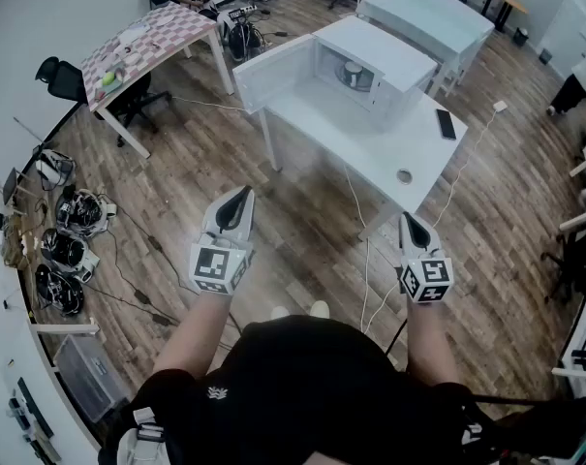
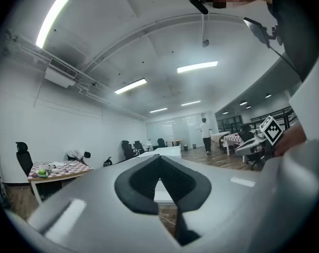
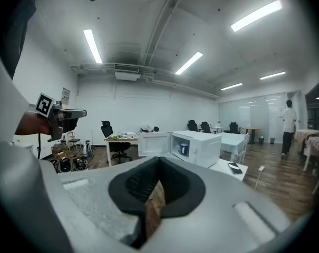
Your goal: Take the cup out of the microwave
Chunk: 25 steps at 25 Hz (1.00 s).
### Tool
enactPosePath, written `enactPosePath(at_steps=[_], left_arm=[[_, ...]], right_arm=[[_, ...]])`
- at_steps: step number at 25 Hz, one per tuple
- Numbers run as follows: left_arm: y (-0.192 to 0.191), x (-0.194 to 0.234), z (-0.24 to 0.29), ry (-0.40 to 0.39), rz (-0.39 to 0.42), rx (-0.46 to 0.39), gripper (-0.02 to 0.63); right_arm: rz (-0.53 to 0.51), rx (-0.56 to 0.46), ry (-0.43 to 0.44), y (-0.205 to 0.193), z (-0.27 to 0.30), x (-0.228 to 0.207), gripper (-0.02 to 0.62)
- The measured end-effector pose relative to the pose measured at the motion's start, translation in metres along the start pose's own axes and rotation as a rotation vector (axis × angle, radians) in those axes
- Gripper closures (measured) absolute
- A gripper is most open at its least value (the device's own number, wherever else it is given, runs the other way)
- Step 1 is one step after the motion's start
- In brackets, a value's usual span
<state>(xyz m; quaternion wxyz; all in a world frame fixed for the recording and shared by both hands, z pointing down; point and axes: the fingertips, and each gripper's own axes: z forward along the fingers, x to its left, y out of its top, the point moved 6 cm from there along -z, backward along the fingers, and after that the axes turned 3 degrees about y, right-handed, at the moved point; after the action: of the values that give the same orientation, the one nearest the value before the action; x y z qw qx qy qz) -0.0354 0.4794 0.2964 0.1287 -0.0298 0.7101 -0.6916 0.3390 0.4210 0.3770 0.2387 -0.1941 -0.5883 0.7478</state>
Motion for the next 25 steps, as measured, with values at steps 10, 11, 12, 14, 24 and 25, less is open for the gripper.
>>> enactPosePath(at_steps=[10, 11, 12, 14, 24, 25], left_arm=[[-0.002, -0.026, 0.041, -0.011, 0.023, -0.003, 0.601], [-0.003, -0.028, 0.046, -0.011, 0.023, 0.0, 0.601], [-0.004, -0.029, 0.049, -0.011, 0.025, 0.002, 0.601], [-0.006, -0.028, 0.056, -0.01, 0.03, 0.005, 0.601], [-0.034, -0.003, 0.11, -0.06, 0.031, 0.01, 0.601], [-0.035, 0.003, 0.118, -0.067, 0.029, 0.005, 0.601]], right_arm=[[-0.017, -0.04, 0.02, -0.003, 0.018, -0.03, 0.596], [-0.007, -0.057, 0.015, -0.003, 0.022, -0.034, 0.596], [0.005, -0.072, 0.007, -0.003, 0.025, -0.037, 0.595], [0.018, -0.08, -0.005, -0.005, 0.034, -0.04, 0.595], [0.041, -0.075, -0.027, -0.015, 0.085, -0.045, 0.595], [0.047, -0.074, -0.035, -0.015, 0.093, -0.046, 0.595]])
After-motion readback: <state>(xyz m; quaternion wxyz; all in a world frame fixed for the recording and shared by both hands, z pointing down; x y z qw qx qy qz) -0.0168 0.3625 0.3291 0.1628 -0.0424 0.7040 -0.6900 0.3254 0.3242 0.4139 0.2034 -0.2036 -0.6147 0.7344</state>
